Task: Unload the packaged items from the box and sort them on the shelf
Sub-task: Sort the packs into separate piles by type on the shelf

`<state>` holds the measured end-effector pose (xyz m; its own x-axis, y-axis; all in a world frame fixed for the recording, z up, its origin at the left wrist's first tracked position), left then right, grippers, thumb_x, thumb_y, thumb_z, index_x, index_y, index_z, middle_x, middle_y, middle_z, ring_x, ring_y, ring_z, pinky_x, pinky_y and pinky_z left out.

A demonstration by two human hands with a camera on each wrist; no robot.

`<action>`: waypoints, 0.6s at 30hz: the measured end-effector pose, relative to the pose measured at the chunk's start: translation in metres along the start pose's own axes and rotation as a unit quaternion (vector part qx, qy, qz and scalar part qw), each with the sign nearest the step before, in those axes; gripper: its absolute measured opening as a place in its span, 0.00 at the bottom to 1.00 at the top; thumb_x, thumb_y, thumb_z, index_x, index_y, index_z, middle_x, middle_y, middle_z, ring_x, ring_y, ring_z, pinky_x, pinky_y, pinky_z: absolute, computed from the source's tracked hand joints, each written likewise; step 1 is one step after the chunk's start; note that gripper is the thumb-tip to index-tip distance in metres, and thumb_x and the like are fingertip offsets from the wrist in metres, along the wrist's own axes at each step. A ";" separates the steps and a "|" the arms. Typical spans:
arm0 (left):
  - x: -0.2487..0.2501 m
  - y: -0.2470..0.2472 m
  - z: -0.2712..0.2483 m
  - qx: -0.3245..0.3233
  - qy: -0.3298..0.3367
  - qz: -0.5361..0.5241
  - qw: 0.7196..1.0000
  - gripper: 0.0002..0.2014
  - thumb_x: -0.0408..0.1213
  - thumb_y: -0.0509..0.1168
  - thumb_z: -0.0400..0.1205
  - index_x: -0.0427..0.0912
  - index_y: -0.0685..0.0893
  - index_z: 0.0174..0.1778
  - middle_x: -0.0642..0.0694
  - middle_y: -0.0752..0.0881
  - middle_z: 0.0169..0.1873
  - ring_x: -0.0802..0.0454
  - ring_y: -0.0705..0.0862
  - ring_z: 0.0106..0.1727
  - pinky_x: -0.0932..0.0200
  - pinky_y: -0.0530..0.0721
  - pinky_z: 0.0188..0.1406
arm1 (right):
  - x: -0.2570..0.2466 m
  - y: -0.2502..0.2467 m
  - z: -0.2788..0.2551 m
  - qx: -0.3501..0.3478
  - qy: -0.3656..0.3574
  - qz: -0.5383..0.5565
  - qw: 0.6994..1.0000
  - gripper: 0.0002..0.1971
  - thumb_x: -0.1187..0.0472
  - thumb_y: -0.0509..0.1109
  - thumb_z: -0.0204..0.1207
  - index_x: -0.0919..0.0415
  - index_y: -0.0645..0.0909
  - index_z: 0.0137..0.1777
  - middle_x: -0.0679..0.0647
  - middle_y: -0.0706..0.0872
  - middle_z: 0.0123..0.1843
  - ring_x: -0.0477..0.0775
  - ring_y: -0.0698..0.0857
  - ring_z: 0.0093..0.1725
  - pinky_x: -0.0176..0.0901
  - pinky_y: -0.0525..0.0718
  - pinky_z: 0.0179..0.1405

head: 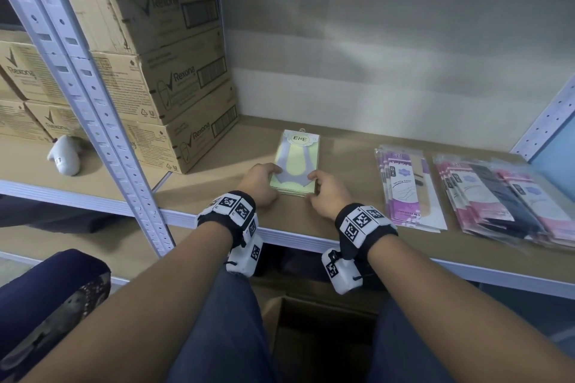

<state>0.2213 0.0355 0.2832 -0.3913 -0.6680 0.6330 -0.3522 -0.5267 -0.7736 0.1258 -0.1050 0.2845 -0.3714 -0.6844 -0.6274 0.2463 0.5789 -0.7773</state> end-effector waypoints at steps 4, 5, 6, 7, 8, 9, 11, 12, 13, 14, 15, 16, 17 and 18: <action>0.018 -0.001 -0.009 -0.004 0.032 0.058 0.998 0.31 0.28 0.68 0.74 0.43 0.71 0.75 0.41 0.66 0.75 0.43 0.73 0.73 0.59 0.70 0.72 | 0.006 -0.017 -0.011 0.016 -0.008 0.014 1.000 0.22 0.64 0.70 0.76 0.57 0.74 0.70 0.55 0.84 0.63 0.55 0.83 0.62 0.38 0.78 0.56; 0.026 0.000 -0.011 -0.003 0.054 0.062 0.997 0.31 0.27 0.67 0.74 0.42 0.71 0.75 0.41 0.65 0.76 0.44 0.70 0.75 0.58 0.68 0.74 | 0.008 -0.023 -0.014 0.022 -0.010 0.011 1.000 0.22 0.63 0.70 0.76 0.58 0.74 0.70 0.54 0.83 0.66 0.55 0.82 0.64 0.39 0.78 0.59; 0.034 0.002 -0.014 -0.004 0.077 0.065 0.995 0.30 0.26 0.67 0.74 0.40 0.72 0.75 0.41 0.66 0.75 0.44 0.69 0.76 0.58 0.67 0.75 | 0.012 -0.028 -0.017 0.030 -0.009 0.005 0.999 0.22 0.62 0.70 0.76 0.58 0.74 0.71 0.54 0.82 0.67 0.54 0.82 0.65 0.41 0.78 0.61; 0.044 0.005 -0.017 -0.008 0.098 0.068 0.993 0.30 0.27 0.67 0.74 0.40 0.72 0.75 0.41 0.68 0.74 0.45 0.69 0.75 0.60 0.66 0.74 | 0.017 -0.034 -0.020 0.037 -0.006 -0.002 0.999 0.23 0.61 0.70 0.76 0.59 0.74 0.71 0.55 0.82 0.68 0.54 0.81 0.66 0.43 0.79 0.63; 0.053 0.009 -0.020 -0.012 0.114 0.070 0.991 0.30 0.28 0.68 0.74 0.40 0.72 0.75 0.42 0.69 0.73 0.46 0.70 0.74 0.62 0.66 0.72 | 0.022 -0.040 -0.023 0.045 -0.005 -0.006 0.999 0.23 0.61 0.70 0.76 0.59 0.73 0.72 0.55 0.81 0.69 0.54 0.81 0.67 0.45 0.78 0.65; 0.062 0.014 -0.022 -0.016 0.126 0.070 0.989 0.30 0.29 0.69 0.75 0.40 0.72 0.75 0.42 0.70 0.72 0.46 0.71 0.73 0.63 0.65 0.70 | 0.027 -0.048 -0.027 0.054 -0.003 -0.009 0.999 0.24 0.61 0.71 0.76 0.59 0.73 0.72 0.55 0.81 0.69 0.54 0.80 0.67 0.45 0.78 0.66; 0.080 0.026 -0.026 -0.023 0.142 0.062 0.988 0.29 0.32 0.70 0.75 0.40 0.72 0.74 0.42 0.72 0.71 0.46 0.72 0.73 0.64 0.66 0.69 | 0.039 -0.064 -0.035 0.072 0.000 -0.016 0.997 0.23 0.61 0.70 0.76 0.59 0.74 0.72 0.54 0.80 0.70 0.54 0.80 0.68 0.44 0.76 0.66; 0.089 0.032 -0.028 -0.027 0.151 0.056 0.987 0.29 0.32 0.70 0.75 0.40 0.73 0.74 0.42 0.72 0.70 0.46 0.72 0.73 0.63 0.66 0.70 | 0.046 -0.072 -0.039 0.080 0.001 -0.020 0.997 0.23 0.62 0.70 0.77 0.59 0.74 0.72 0.54 0.80 0.70 0.54 0.80 0.68 0.43 0.75 0.66; 0.098 0.039 -0.030 -0.034 0.157 0.054 0.986 0.29 0.32 0.70 0.75 0.40 0.73 0.74 0.42 0.73 0.70 0.46 0.72 0.73 0.62 0.67 0.70 | 0.054 -0.079 -0.043 0.085 0.004 -0.024 0.996 0.23 0.61 0.70 0.77 0.59 0.74 0.72 0.54 0.80 0.70 0.55 0.79 0.68 0.42 0.75 0.65; 0.106 0.047 -0.032 -0.042 0.163 0.054 0.984 0.30 0.32 0.70 0.75 0.41 0.73 0.74 0.42 0.73 0.70 0.46 0.72 0.73 0.60 0.68 0.71 | 0.062 -0.086 -0.047 0.090 0.008 -0.029 0.995 0.23 0.61 0.70 0.77 0.59 0.74 0.71 0.54 0.80 0.70 0.55 0.80 0.67 0.41 0.75 0.65; 0.114 0.054 -0.034 -0.053 0.167 0.054 0.983 0.30 0.32 0.70 0.75 0.41 0.72 0.74 0.43 0.73 0.71 0.46 0.72 0.73 0.59 0.68 0.71 | 0.069 -0.093 -0.049 0.096 0.014 -0.034 0.995 0.22 0.61 0.70 0.76 0.58 0.75 0.71 0.55 0.80 0.69 0.56 0.81 0.65 0.42 0.77 0.64; 0.122 0.061 -0.036 -0.064 0.172 0.055 0.982 0.31 0.32 0.70 0.75 0.42 0.72 0.75 0.44 0.73 0.72 0.47 0.72 0.73 0.58 0.68 0.72 | 0.077 -0.099 -0.051 0.103 0.019 -0.036 0.994 0.22 0.60 0.71 0.75 0.57 0.76 0.69 0.56 0.81 0.68 0.57 0.82 0.63 0.43 0.80 0.62; 0.130 0.068 -0.038 -0.075 0.178 0.056 0.980 0.31 0.32 0.70 0.75 0.42 0.72 0.75 0.44 0.73 0.72 0.47 0.72 0.73 0.58 0.69 0.73 | 0.084 -0.104 -0.053 0.109 0.026 -0.036 0.993 0.21 0.60 0.71 0.75 0.57 0.77 0.68 0.58 0.82 0.67 0.59 0.83 0.60 0.43 0.81 0.58; 0.137 0.075 -0.039 -0.084 0.186 0.058 0.977 0.31 0.32 0.70 0.74 0.42 0.72 0.75 0.44 0.73 0.72 0.47 0.72 0.73 0.57 0.69 0.73 | 0.090 -0.109 -0.056 0.113 0.034 -0.043 0.992 0.21 0.61 0.71 0.74 0.56 0.77 0.67 0.59 0.82 0.66 0.59 0.84 0.59 0.41 0.81 0.55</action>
<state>0.1082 -0.0752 0.3133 -0.7071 -0.4646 0.5330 -0.4106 -0.3438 -0.8445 0.0153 -0.2052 0.3157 -0.4576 -0.6904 -0.5604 0.4024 0.4012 -0.8229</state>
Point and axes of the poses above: each hand's wrist, its own z-axis towards the middle knuckle, its own y-axis out of the palm, x = y × z, the point moved 2 cm from there along z, towards the middle knuckle
